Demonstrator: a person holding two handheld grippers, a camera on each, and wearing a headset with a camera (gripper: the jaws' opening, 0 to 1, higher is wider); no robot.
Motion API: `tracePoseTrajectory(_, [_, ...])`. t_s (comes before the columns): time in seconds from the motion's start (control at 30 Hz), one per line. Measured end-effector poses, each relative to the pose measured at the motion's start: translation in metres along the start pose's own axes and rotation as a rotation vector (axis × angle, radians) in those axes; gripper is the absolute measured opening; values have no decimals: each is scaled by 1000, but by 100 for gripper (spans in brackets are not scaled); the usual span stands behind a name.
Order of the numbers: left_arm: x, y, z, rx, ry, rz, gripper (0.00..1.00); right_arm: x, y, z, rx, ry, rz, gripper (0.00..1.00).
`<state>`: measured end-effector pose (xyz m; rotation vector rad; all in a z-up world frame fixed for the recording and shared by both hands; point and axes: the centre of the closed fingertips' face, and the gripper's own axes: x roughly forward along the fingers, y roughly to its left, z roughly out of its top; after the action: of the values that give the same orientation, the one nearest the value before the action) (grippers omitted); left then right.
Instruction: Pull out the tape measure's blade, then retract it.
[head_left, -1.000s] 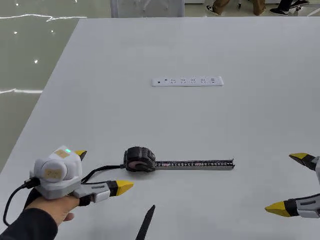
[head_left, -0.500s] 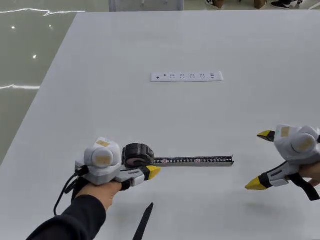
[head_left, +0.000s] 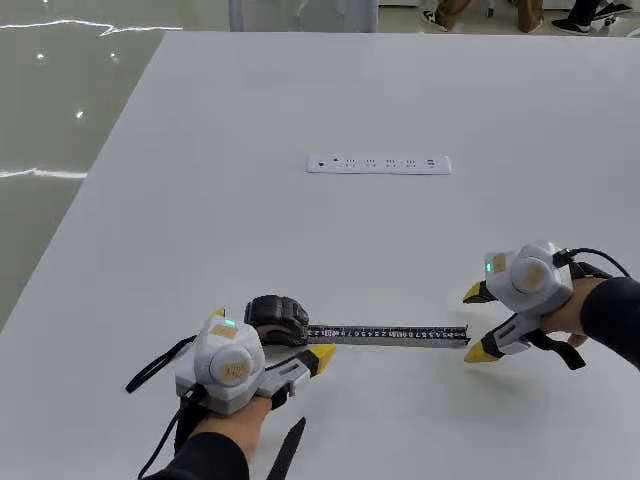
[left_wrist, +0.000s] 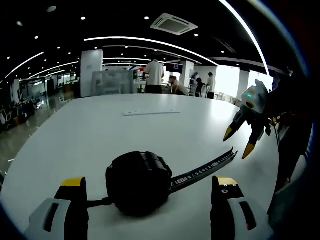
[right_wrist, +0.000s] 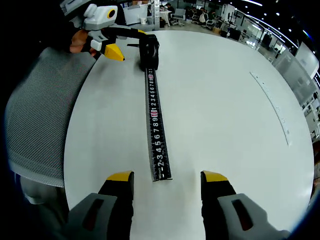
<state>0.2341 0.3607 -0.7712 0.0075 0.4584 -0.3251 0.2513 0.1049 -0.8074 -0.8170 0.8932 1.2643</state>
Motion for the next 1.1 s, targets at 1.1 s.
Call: tracePoseTrajectory(1.1, [30, 18, 4, -193, 76, 118, 62, 17, 7, -12, -7, 111, 47, 12])
